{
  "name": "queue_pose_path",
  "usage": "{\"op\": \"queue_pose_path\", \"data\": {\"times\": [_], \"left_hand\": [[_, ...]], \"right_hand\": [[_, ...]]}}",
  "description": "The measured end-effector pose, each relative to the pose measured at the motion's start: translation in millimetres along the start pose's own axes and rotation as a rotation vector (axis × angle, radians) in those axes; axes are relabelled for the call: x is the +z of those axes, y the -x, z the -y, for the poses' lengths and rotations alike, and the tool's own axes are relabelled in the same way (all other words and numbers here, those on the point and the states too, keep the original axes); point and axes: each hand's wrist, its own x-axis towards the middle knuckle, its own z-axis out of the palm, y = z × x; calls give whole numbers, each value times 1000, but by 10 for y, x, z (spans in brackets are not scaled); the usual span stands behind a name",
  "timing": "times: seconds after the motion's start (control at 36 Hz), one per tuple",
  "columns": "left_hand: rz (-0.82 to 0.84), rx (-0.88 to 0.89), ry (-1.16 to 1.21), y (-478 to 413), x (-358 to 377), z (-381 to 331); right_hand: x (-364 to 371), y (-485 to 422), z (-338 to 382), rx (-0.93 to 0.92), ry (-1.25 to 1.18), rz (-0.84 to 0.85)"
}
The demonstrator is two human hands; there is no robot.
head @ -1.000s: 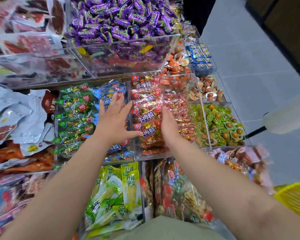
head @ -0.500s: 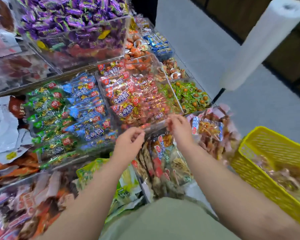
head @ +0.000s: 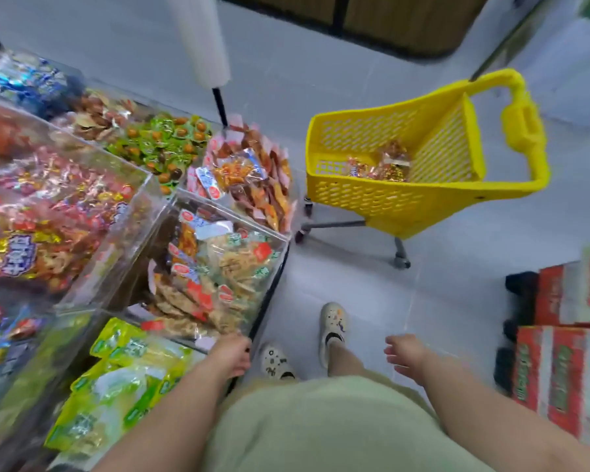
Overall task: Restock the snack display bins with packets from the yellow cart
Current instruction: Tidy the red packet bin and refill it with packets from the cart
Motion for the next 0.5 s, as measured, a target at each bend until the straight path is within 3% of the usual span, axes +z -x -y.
{"op": "queue_pose_path", "data": {"times": [0.08, 0.19, 0.28, 0.5], "left_hand": [[-48, 22, -31, -47, 164, -130], [64, 26, -152, -7, 479, -440], [79, 76, -326, 19, 762, -712], [102, 207, -514, -37, 1433, -1263]], "right_hand": [[-336, -88, -412, 112, -119, -16], [-652, -250, -622, 179, -220, -45], [-883, -374, -512, 149, -231, -45], [-1650, -585, 278, -6, -214, -33]]}}
